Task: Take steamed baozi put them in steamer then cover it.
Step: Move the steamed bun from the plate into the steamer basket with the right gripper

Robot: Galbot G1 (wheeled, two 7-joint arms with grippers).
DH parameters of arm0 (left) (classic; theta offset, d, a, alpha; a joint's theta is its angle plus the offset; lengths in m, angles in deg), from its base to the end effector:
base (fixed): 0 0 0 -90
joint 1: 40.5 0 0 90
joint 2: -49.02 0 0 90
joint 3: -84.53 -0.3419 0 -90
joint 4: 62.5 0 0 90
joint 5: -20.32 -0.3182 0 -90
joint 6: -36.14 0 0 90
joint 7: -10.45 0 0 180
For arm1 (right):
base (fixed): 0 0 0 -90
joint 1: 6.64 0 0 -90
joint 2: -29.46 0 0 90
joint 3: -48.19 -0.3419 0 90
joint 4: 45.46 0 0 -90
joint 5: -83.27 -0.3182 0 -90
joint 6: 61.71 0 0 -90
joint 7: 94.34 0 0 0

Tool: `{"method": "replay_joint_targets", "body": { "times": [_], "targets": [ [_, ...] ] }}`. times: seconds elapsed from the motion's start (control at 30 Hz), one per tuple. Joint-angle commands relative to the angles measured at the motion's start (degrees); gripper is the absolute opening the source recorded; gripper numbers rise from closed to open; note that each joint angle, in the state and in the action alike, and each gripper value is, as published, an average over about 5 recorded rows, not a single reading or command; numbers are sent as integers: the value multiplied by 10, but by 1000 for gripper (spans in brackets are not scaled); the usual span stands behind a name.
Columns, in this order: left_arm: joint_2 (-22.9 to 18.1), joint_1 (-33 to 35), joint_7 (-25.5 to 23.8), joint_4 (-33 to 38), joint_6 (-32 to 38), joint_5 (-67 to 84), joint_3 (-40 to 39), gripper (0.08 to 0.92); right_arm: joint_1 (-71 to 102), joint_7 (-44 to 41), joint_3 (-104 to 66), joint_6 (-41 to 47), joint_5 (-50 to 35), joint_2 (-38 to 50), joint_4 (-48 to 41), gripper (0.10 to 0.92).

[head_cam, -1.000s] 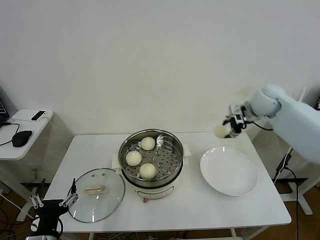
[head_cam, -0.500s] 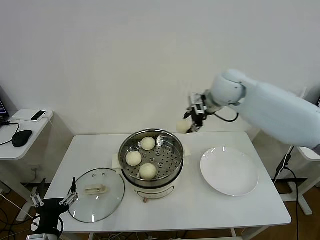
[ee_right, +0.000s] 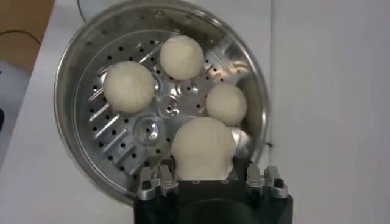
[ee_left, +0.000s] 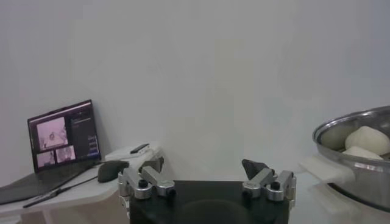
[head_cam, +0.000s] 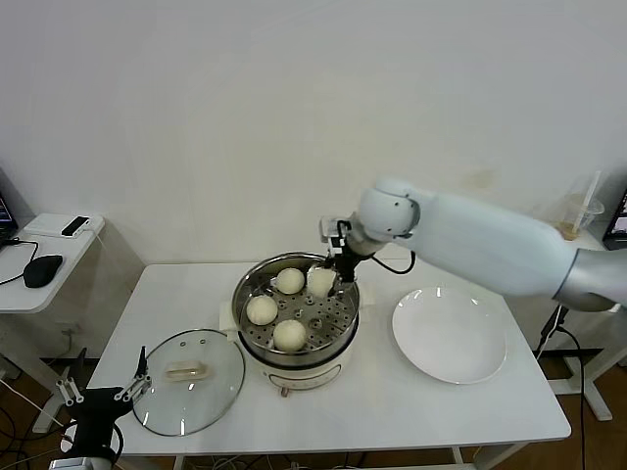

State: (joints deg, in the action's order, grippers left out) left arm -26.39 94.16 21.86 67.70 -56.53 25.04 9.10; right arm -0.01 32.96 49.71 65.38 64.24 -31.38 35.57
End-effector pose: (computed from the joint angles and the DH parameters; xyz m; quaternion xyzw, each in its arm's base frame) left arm 0.0853 0.0936 -0.2484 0.1103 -0.9834 -0.1407 0.0311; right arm 0.4907 0.0836 -0.0654 0.5293 -0.5934 0.5226 0.3075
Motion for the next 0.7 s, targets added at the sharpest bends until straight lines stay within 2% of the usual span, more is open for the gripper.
{"method": "replay_joint_targets", "body": {
  "times": [0.03, 0.4, 0.7],
  "targets": [
    [1, -2, 0, -3, 0, 1, 1, 823, 38, 24, 13, 26, 1, -38, -31, 602],
    [3, -9, -1, -12, 1, 3, 0, 823, 54, 24, 12, 20, 52, -46, -51, 603],
    [4, -12, -1, -14, 1, 4, 1, 823, 59, 24, 3, 16, 62, -55, -63, 602]
  ]
}}
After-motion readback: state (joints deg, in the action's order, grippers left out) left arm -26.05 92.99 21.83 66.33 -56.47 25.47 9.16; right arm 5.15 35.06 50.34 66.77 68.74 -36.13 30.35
